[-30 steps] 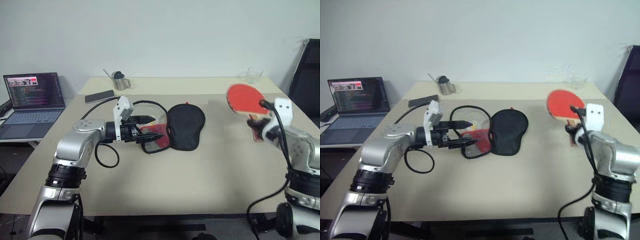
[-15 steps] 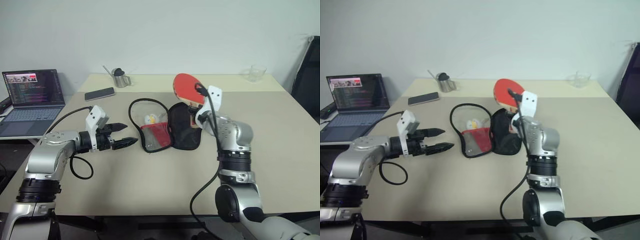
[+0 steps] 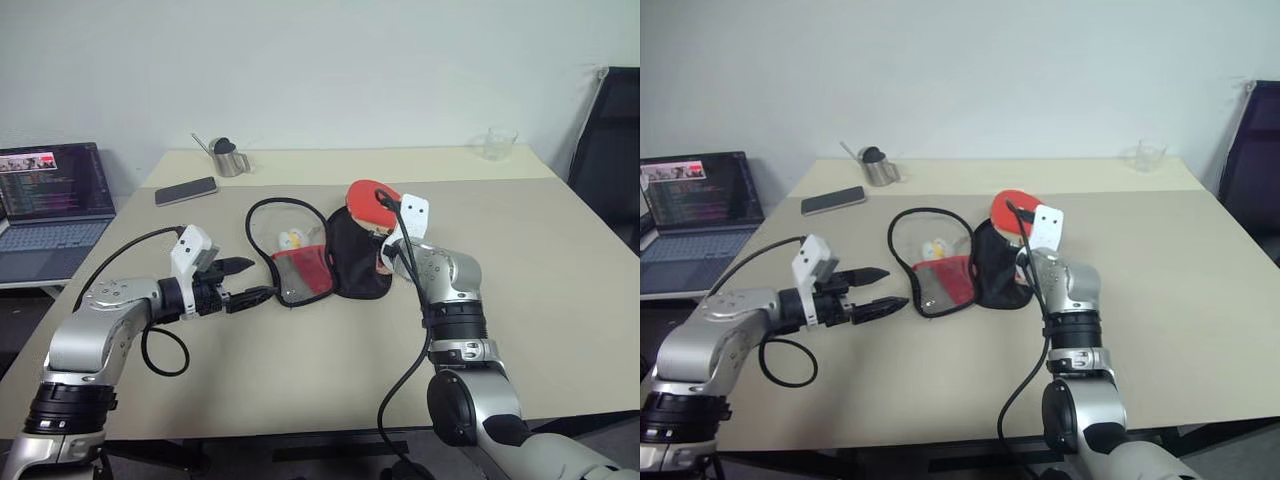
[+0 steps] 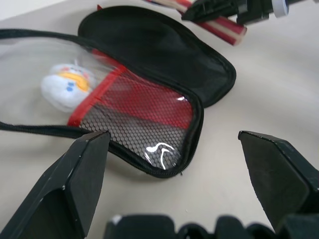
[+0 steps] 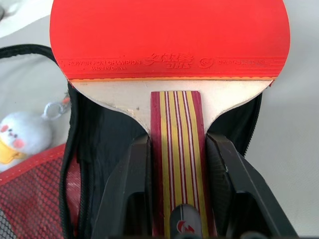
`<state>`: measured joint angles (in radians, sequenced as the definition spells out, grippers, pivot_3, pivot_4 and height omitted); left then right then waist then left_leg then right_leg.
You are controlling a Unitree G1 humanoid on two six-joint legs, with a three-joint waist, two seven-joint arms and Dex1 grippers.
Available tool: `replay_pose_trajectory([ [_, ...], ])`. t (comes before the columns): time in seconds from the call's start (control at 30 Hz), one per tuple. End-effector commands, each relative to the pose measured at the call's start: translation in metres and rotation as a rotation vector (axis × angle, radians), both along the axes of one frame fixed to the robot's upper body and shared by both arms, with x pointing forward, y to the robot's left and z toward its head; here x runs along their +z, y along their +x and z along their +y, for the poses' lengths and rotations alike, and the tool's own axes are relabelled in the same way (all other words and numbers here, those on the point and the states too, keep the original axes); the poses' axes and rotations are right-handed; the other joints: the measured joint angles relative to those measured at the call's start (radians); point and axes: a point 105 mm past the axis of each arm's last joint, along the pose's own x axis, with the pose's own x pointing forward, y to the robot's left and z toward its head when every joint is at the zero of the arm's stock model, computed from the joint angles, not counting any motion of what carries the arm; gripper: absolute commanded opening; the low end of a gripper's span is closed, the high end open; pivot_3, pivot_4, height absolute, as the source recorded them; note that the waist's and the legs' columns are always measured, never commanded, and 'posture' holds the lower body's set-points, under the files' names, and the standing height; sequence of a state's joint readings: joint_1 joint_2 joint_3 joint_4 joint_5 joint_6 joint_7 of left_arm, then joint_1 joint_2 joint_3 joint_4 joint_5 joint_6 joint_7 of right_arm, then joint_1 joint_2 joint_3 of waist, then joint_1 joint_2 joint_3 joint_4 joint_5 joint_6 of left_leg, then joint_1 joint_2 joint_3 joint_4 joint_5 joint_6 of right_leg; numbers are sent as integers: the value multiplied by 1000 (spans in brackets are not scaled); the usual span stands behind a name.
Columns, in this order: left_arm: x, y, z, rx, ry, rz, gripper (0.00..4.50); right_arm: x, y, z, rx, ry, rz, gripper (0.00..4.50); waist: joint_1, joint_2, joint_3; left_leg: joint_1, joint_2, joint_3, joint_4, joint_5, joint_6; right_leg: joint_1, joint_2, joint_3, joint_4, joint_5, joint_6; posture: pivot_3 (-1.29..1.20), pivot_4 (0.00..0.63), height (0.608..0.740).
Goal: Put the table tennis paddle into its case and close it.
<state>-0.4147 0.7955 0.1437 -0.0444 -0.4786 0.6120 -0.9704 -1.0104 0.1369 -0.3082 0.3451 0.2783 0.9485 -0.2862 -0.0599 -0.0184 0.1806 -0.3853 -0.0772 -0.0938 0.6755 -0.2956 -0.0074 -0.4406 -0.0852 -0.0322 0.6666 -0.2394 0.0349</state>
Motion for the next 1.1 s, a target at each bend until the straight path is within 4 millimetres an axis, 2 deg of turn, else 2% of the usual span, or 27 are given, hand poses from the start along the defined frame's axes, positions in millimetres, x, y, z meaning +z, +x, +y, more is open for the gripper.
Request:
replay_pose_trajectory([
  [0.03, 13, -5, 0, 3, -16, -49, 4500, 24, -7, 40, 116, 68, -79, 1094, 0, 0, 0, 0, 0, 0, 0, 0, 0, 0, 0, 0, 0, 0, 0, 0, 150, 740],
  [0.27, 12, -8, 0, 11, -19, -45, 4500, 26, -12, 52, 163, 103, -72, 1094, 2, 0, 0, 0, 0, 0, 0, 0, 0, 0, 0, 0, 0, 0, 0, 0, 150, 740],
  [0.63, 11, -13, 1, 26, -13, -38, 4500, 1, -13, 74, 181, 154, 30, 1094, 1, 0, 0, 0, 0, 1, 0, 0, 0, 0, 0, 1, 0, 0, 0, 0, 150, 740],
  [1.1, 12, -16, 1, 38, -8, -43, 4500, -4, -5, 65, 111, 101, 22, 1094, 3, 0, 0, 2, 0, 2, 1, 0, 0, 0, 0, 2, 6, 0, 0, 0, 150, 740],
])
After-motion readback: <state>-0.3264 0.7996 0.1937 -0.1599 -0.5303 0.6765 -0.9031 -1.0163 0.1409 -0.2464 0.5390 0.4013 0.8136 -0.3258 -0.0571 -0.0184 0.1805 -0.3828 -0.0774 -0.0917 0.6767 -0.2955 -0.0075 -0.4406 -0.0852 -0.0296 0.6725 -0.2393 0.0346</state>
